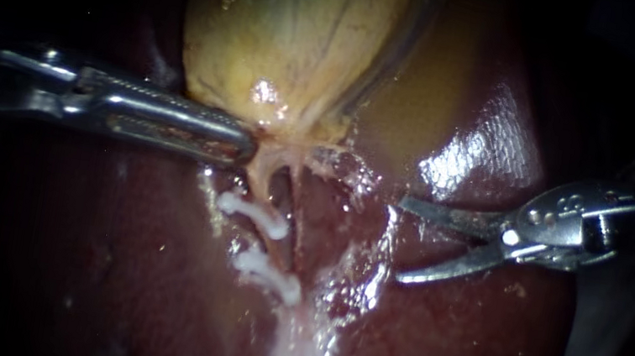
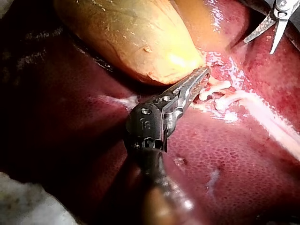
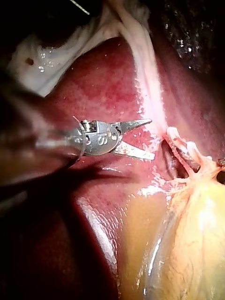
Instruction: Go to the cutting position left tube
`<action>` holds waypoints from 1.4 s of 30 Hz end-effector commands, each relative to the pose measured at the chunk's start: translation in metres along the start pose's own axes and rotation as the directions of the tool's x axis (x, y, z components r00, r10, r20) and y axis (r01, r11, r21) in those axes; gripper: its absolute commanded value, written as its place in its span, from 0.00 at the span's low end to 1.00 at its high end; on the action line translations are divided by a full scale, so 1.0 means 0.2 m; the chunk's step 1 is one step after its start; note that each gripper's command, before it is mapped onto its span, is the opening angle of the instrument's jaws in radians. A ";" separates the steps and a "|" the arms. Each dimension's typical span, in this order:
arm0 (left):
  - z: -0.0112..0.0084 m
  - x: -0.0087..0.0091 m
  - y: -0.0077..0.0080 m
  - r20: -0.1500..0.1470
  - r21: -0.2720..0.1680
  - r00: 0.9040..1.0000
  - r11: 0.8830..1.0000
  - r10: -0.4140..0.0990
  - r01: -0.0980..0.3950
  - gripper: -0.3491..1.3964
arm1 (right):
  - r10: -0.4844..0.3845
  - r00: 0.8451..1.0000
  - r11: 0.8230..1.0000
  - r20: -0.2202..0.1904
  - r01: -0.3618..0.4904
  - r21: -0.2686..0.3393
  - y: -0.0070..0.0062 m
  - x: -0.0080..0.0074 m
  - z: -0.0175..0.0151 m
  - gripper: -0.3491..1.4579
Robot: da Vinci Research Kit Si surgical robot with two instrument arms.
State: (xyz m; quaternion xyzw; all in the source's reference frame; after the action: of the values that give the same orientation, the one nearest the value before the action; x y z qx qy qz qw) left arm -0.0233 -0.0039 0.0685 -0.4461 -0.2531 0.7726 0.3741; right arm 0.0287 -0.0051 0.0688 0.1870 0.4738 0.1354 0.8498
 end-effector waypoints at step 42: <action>0.002 0.001 0.005 -0.008 0.002 1.000 1.000 -0.002 0.002 0.00 | 0.042 0.999 0.995 0.002 -0.042 0.093 -0.009 -0.010 0.071 0.98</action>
State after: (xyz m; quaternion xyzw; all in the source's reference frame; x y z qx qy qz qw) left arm -0.0240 -0.0043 0.0677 -0.4485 -0.2513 0.7707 0.3763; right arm 0.0401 -0.0101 0.0765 0.2388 0.4754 0.1312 0.8365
